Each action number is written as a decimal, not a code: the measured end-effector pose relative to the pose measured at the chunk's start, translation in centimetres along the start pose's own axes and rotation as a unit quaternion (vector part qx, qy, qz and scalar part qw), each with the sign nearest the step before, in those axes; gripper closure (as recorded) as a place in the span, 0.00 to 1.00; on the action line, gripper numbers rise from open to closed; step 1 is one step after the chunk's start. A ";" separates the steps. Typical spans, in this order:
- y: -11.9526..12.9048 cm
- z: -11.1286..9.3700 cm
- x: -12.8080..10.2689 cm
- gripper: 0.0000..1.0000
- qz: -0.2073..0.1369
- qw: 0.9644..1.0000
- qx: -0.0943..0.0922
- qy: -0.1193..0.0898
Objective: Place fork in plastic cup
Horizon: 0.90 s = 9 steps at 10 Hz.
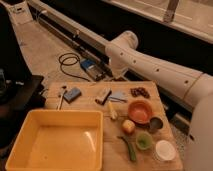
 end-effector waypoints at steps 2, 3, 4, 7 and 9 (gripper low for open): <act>3.1 -0.6 0.6 1.00 0.032 0.999 -0.009 0.007; 3.9 -0.7 0.7 1.00 0.042 0.999 -0.007 0.008; 4.1 -0.7 0.7 1.00 0.044 0.999 -0.006 0.007; 4.0 -0.7 0.5 1.00 0.042 0.999 -0.005 0.007; 4.1 -0.8 0.7 1.00 0.044 0.999 -0.005 0.007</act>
